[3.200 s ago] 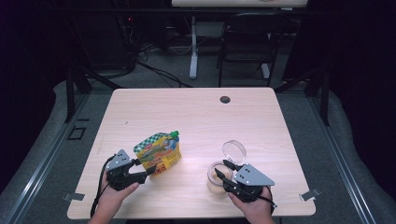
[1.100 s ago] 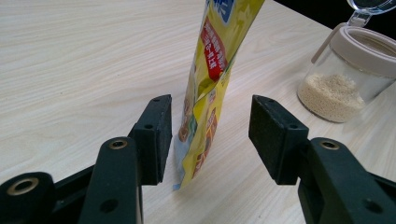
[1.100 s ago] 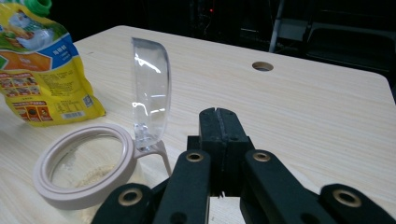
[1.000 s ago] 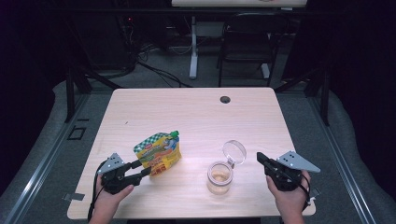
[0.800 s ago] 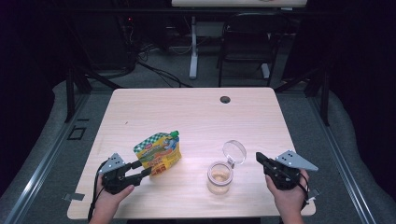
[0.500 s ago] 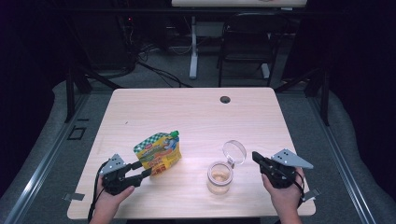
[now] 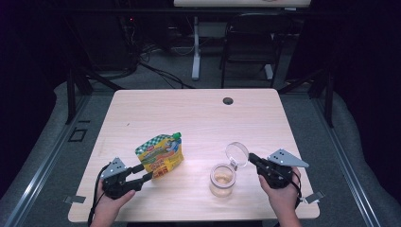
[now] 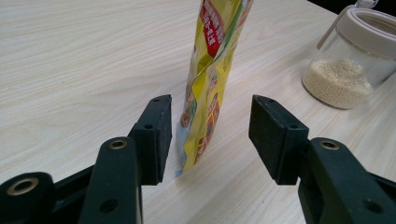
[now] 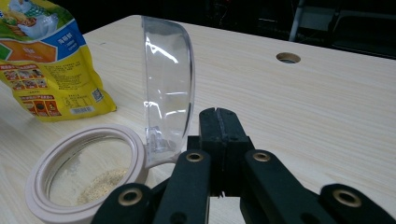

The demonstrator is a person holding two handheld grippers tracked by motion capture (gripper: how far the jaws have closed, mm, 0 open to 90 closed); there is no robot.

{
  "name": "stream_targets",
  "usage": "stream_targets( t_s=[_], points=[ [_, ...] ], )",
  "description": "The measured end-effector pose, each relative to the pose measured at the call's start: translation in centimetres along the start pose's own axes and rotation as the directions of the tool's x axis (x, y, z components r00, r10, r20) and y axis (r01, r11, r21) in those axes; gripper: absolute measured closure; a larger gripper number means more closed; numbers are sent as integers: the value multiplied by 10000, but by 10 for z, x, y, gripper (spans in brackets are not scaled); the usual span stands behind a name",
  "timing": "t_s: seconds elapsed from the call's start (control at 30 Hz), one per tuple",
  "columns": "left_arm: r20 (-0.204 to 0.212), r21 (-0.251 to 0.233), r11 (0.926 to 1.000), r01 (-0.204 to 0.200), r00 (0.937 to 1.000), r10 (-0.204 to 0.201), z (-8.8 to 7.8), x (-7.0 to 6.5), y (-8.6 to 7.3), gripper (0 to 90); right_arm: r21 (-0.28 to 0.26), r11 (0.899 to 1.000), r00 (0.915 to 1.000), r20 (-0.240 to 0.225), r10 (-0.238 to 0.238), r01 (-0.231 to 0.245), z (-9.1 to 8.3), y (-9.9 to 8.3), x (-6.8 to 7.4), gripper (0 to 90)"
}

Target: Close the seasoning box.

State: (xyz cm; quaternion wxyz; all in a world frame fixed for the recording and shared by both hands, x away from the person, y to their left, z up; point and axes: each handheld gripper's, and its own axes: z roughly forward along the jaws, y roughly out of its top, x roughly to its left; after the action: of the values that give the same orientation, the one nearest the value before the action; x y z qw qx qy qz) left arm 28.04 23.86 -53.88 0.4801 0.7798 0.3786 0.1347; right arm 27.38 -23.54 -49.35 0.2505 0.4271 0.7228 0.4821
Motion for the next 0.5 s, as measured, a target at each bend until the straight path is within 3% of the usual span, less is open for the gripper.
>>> stream_targets(
  t_s=[0.5],
  points=[
    [-18,4,10000,-15,10000,15,-1,0,0,495,-62,10000,10000,-55,-50,49,1,1,3,900]
  ],
)
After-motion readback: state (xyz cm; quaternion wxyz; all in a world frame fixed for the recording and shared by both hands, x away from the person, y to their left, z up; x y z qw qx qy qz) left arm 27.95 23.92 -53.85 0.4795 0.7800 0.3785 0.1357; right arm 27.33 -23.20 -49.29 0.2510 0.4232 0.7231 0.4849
